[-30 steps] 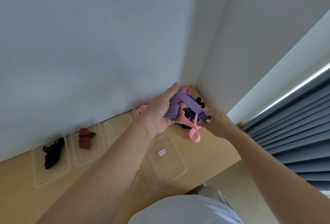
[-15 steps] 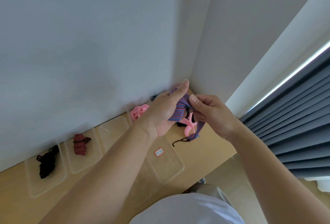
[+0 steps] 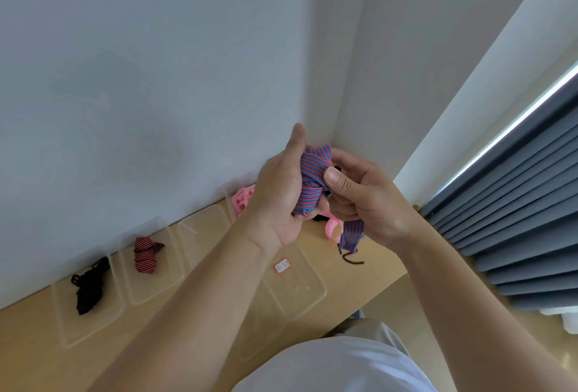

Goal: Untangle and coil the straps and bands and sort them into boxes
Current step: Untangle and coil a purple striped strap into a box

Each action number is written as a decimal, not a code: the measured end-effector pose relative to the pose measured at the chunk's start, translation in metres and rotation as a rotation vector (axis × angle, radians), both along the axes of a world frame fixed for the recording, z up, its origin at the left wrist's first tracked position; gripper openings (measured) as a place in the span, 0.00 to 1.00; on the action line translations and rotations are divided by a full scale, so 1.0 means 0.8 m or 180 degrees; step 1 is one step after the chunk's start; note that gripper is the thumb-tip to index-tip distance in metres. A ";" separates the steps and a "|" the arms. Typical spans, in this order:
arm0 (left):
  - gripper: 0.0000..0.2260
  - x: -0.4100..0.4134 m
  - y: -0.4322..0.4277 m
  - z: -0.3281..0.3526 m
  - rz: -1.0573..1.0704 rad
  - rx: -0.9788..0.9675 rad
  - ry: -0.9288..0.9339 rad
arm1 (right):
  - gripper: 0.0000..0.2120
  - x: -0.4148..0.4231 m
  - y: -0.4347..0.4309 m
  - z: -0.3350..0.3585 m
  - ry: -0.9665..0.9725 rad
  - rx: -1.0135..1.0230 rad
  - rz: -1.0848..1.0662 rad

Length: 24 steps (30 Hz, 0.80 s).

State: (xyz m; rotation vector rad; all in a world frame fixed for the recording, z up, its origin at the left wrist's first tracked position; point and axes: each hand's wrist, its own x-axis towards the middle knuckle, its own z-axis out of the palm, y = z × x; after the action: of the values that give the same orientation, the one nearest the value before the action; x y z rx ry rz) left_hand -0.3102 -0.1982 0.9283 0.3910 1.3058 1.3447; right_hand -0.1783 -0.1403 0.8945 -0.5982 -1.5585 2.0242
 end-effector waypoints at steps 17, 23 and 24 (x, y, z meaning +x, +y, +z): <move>0.11 -0.008 -0.010 0.018 -0.0228 0.0299 0.0742 | 0.14 -0.010 -0.011 0.042 -0.0973 0.1593 -0.0403; 0.10 -0.018 -0.013 0.016 -0.0094 0.0390 0.0378 | 0.15 -0.006 -0.013 0.035 -0.1260 0.2072 -0.0770; 0.09 -0.021 -0.015 0.016 -0.0136 0.0350 0.0358 | 0.16 -0.006 -0.014 0.035 -0.1292 0.2180 -0.0818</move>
State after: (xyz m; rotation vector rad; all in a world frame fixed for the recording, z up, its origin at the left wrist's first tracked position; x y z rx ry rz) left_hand -0.3270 -0.2105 0.9409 0.5742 1.3114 1.3788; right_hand -0.1832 -0.1513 0.9224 -0.8947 -2.1256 1.1093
